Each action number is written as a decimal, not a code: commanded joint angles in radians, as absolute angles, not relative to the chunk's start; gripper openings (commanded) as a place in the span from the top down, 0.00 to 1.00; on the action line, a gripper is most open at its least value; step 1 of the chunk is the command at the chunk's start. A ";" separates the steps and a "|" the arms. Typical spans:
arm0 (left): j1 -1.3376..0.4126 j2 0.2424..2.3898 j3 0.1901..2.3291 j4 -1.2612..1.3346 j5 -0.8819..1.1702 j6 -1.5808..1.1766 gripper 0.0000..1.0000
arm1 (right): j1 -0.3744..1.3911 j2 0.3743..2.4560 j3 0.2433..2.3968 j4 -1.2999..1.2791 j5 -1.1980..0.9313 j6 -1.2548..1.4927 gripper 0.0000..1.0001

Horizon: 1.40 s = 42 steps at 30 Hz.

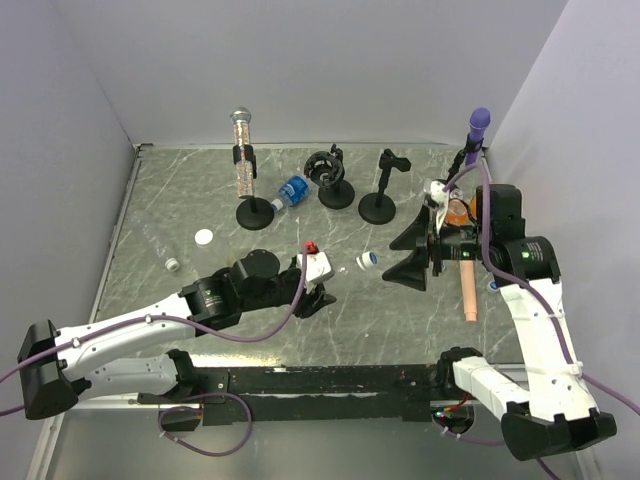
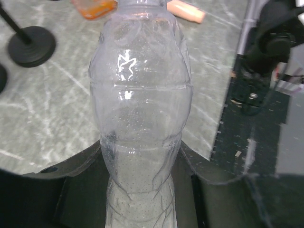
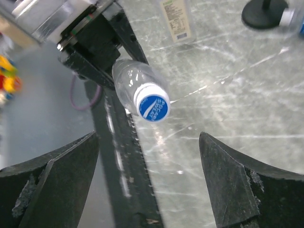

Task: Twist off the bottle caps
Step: Unscrew the bottle cap at the corner of the board.

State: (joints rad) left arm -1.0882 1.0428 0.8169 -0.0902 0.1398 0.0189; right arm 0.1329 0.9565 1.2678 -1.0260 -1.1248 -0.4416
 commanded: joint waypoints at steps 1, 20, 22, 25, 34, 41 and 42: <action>-1.092 1.032 0.815 -0.037 0.003 0.043 0.78 | 0.118 0.995 1.210 -0.891 -1.155 -0.111 0.08; -1.178 1.195 0.920 -0.051 -0.176 0.109 0.79 | 0.138 1.137 1.197 -0.870 -1.082 0.067 0.22; -1.180 1.197 0.923 -0.048 -0.173 0.106 0.79 | 0.141 1.140 1.195 -0.864 -1.077 0.072 0.27; -1.183 1.201 0.926 -0.046 -0.173 0.106 0.79 | 0.144 1.152 1.204 -0.867 -1.084 0.071 0.39; -1.186 1.183 0.896 -0.057 -0.176 0.098 0.79 | 0.149 1.132 1.256 -0.922 -1.089 -0.091 0.80; -1.170 1.085 0.812 -0.075 -0.031 0.104 0.78 | 0.149 1.115 1.309 -1.157 -1.195 -0.710 0.80; -1.167 1.072 0.802 -0.078 -0.009 0.103 0.78 | 0.147 1.117 1.312 -1.185 -1.206 -0.791 0.80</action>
